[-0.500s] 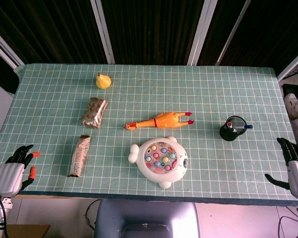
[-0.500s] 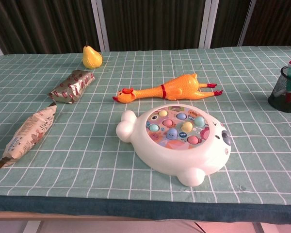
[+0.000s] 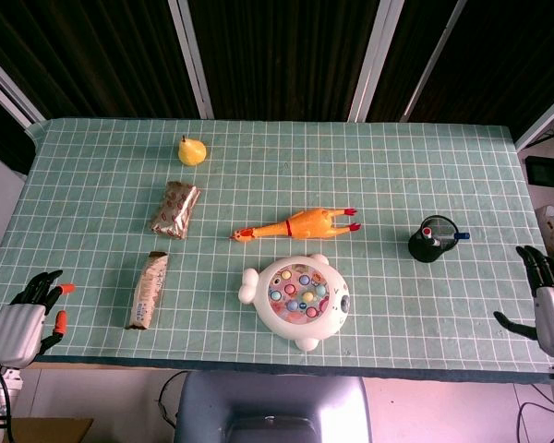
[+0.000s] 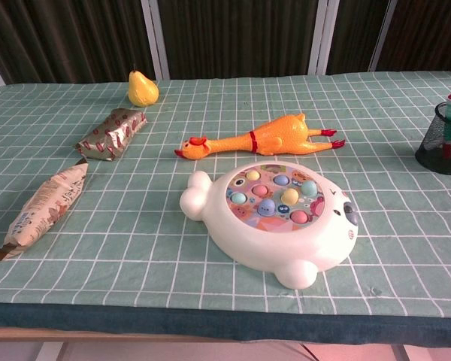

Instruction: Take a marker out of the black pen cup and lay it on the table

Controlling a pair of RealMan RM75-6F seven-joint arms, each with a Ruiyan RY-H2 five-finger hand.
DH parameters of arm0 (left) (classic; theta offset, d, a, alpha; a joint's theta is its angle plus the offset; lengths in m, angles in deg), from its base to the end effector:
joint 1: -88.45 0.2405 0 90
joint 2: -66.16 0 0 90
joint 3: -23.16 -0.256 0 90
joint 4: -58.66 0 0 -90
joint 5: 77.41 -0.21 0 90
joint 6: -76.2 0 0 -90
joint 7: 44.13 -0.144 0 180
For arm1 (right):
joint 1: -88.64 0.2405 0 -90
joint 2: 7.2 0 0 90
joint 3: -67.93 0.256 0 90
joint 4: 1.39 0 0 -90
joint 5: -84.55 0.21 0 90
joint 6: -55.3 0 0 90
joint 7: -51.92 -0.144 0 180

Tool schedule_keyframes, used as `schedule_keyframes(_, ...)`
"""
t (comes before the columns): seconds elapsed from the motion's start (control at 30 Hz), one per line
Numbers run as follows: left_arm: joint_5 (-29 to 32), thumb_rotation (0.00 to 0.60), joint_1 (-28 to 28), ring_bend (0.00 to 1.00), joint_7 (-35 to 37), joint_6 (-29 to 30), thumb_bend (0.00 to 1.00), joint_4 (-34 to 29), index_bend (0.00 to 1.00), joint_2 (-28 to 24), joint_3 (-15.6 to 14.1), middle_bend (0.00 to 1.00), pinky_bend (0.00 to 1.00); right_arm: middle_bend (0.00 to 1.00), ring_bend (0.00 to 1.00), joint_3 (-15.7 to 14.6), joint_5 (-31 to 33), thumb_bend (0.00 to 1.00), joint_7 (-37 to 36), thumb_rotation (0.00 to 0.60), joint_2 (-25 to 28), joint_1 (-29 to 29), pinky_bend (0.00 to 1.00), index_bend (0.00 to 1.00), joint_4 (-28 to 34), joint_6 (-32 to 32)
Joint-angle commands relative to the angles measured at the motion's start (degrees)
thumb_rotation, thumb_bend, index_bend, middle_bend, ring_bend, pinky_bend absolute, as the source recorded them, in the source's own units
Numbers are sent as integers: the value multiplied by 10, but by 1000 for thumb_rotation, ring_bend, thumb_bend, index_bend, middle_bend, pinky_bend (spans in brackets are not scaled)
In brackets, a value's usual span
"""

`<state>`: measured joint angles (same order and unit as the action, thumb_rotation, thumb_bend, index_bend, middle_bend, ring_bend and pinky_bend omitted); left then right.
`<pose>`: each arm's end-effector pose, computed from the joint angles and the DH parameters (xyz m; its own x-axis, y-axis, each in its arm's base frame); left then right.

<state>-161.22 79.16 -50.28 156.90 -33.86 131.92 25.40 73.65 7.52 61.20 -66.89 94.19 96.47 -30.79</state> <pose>-0.3030 0.2019 0.1398 0.4639 0.0586 0.8839 0.8857 -0.0513 -0.4615 -0.3100 -0.1923 0.1919 0.5077 0.0472 0.8602 -0.8570 0.1302 0.4986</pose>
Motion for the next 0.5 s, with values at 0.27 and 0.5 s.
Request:
schedule_keyframes(0.27, -11, 600, 3, 88, 6, 4, 577, -4, 287, -5, -5, 101, 334, 773, 853, 59, 56, 210, 149, 600, -53, 80, 817, 456, -84, 53)
schedule_keyframes(0.5, -8, 600, 2, 88, 6, 1, 578, -4, 287, -5, -3, 102, 334, 992, 1000, 80, 115, 210, 197, 600, -53, 135, 963, 573, -116, 142)
